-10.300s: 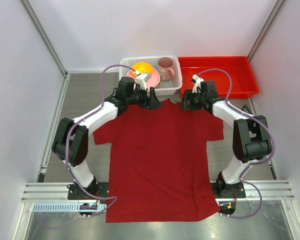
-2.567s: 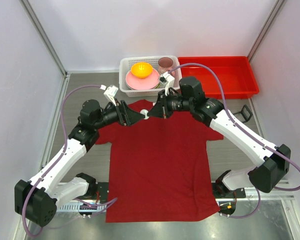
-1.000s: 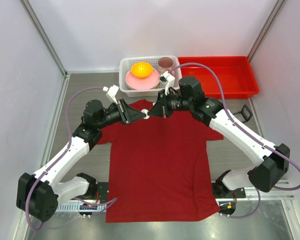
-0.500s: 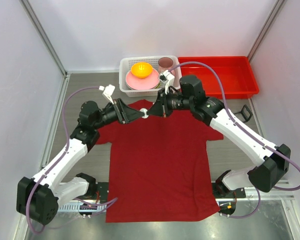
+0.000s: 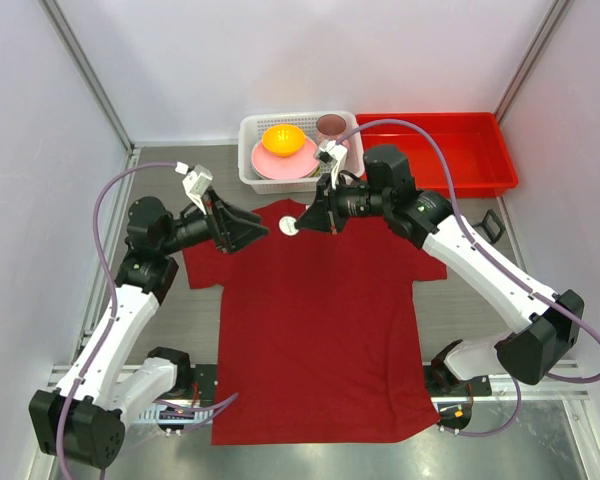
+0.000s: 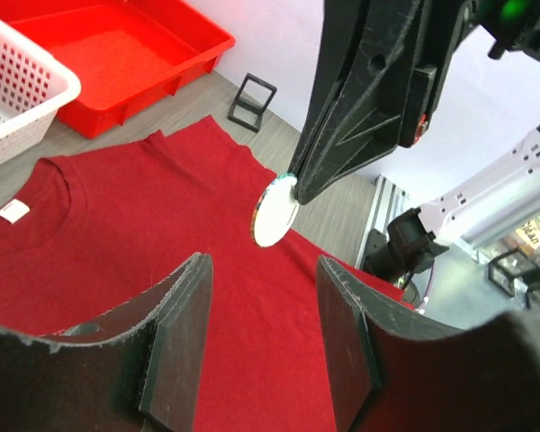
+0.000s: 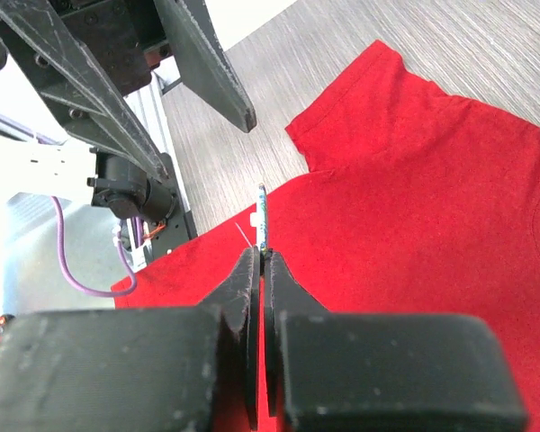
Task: Pin the brooch onto the clothing
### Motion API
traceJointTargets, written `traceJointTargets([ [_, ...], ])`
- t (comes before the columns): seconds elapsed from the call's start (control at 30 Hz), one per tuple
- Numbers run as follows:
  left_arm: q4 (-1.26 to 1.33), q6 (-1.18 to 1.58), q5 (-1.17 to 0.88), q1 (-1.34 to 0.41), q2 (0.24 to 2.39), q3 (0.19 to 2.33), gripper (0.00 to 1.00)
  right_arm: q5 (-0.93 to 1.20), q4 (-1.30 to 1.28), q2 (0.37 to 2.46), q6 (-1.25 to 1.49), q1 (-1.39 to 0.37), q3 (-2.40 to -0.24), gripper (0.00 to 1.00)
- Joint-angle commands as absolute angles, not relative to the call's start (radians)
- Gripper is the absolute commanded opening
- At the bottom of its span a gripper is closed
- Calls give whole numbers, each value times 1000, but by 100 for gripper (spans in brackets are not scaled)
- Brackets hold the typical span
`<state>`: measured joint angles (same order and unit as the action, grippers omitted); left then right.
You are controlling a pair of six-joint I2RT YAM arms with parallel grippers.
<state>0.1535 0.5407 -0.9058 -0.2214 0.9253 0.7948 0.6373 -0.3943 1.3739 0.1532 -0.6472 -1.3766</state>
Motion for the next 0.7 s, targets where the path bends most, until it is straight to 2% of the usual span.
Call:
traceJointTargets([
  [0.0, 89, 377, -1005, -224, 951, 868, 52, 724, -371, 1338, 89, -649, -1422, 1],
  [0.33, 28, 304, -997, -304, 996, 914, 49, 750, -397, 1345, 51, -673, -1445, 1],
  [0.67, 23, 298, -968, -350, 1008, 914, 34, 792, -429, 1387, 22, -690, -1486, 1],
])
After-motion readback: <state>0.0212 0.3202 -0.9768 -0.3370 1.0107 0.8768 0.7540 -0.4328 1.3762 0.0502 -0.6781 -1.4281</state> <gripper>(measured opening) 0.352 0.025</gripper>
